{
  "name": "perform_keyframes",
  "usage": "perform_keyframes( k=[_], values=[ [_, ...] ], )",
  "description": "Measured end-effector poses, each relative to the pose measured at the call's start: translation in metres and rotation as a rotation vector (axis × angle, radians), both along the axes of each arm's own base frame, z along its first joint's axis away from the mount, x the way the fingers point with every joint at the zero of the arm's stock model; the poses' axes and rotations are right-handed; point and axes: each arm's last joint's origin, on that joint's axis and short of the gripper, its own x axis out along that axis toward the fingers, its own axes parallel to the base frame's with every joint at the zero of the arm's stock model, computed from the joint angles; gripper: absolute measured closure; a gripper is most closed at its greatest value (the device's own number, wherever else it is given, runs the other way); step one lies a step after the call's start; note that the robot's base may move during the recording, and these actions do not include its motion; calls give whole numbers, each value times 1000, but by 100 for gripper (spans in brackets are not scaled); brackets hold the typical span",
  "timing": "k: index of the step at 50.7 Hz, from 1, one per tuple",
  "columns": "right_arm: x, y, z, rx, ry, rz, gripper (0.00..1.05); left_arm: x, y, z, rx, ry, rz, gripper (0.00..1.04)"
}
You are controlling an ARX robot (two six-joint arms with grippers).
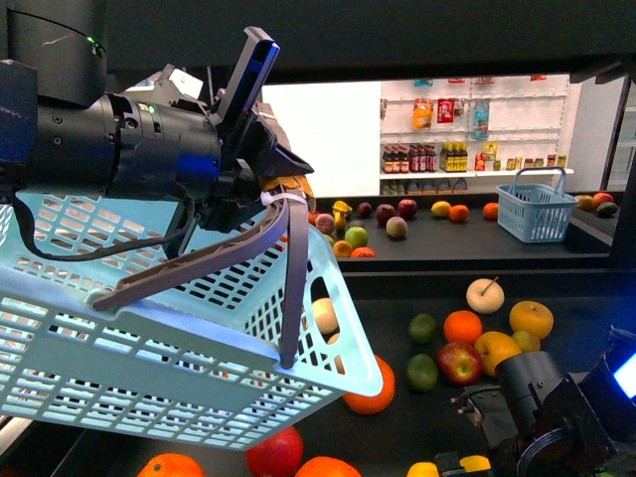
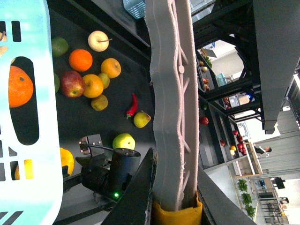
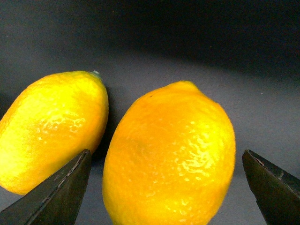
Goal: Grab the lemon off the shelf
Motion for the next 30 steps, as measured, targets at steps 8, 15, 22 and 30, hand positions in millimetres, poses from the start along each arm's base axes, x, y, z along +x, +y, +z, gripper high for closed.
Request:
perform_keyframes(
  k=[8,15,22,30],
  values=[
    [2,4,-5,-24,-2,5,8,0,0,0,0,0,0,93],
    [5,3,-8,-48,-10,-5,10,0,0,0,0,0,0,93],
    [5,3,-10,-56,-12,-8,29,0,0,0,0,0,0,93],
    [6,3,-10,-57,-22,-9,33,0,0,0,0,0,0,93]
  ],
)
